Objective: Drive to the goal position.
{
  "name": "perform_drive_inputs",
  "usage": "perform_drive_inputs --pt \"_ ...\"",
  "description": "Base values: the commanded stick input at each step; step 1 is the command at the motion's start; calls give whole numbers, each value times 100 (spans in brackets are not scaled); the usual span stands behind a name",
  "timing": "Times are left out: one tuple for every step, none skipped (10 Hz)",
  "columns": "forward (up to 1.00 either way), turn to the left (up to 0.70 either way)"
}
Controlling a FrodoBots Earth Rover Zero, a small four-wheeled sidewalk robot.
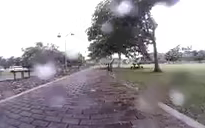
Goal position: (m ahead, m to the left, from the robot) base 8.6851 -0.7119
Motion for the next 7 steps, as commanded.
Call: perform_drive_inputs --pt "70 0" --pt "70 0" --pt "70 0" --pt "70 0" --pt "70 0" --pt "70 0" --pt "70 0"
